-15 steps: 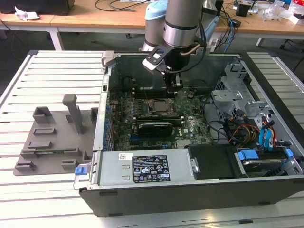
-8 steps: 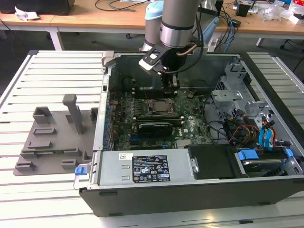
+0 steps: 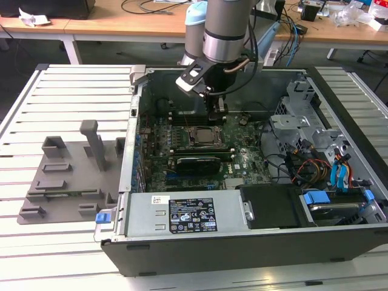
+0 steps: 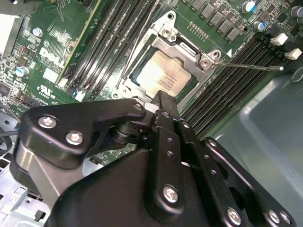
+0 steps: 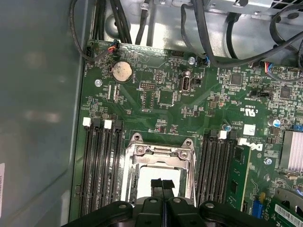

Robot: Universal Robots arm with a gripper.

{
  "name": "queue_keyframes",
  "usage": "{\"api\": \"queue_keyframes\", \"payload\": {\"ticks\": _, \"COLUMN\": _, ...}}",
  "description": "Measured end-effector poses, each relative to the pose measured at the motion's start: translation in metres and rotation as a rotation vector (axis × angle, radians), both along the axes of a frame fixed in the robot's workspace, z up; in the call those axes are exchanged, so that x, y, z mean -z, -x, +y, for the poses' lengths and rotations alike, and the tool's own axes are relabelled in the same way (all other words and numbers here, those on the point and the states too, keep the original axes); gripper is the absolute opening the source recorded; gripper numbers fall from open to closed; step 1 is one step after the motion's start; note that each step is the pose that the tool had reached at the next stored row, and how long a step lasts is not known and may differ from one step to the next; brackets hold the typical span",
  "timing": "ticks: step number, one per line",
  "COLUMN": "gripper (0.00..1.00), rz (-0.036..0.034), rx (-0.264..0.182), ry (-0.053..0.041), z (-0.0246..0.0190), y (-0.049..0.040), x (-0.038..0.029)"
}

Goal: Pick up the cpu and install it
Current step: 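Close the cpu cover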

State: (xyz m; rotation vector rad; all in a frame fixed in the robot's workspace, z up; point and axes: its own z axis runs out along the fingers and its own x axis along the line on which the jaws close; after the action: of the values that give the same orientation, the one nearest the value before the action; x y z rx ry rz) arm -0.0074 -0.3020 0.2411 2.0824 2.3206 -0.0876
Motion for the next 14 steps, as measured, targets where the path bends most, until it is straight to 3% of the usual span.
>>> {"api": "queue_keyframes", "payload": {"ticks": 6, "gripper": 0.11, "rz": 0.0, "rx": 0.0, "ry": 0.0, "z": 0.0, "y": 0.0019, "x": 0.0061}}
{"api": "queue_keyframes", "payload": {"ticks": 10, "gripper": 0.11, "rz": 0.0, "rx": 0.0, "ry": 0.0, "z": 0.0, "y": 0.0096, "x": 0.0105}}
{"api": "queue_keyframes", "payload": {"ticks": 14, "gripper": 0.11, "rz": 0.0, "rx": 0.0, "ry": -0.0001, "z": -0.0006, "y": 0.0165, "x": 0.023}}
